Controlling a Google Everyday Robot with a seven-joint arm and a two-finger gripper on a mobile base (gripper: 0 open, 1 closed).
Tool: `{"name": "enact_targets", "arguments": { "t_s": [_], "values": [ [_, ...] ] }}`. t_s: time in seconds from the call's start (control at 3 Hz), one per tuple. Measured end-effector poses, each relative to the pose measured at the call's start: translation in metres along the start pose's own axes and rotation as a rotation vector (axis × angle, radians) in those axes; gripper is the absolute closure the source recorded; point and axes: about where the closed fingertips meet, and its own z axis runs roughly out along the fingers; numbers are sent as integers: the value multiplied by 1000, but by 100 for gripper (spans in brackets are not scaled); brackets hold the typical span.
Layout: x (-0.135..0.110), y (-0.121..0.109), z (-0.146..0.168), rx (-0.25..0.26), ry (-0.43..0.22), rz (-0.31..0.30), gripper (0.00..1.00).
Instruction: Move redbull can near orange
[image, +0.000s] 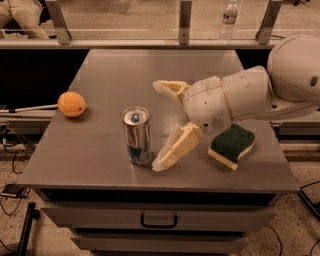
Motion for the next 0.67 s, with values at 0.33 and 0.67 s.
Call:
{"name": "enact_targets", "arguments": {
  "t_s": [0.33,0.67],
  "values": [
    [-5,-3,16,7,-39,48,0],
    [-5,-3,29,3,-36,92,0]
  ]
}}
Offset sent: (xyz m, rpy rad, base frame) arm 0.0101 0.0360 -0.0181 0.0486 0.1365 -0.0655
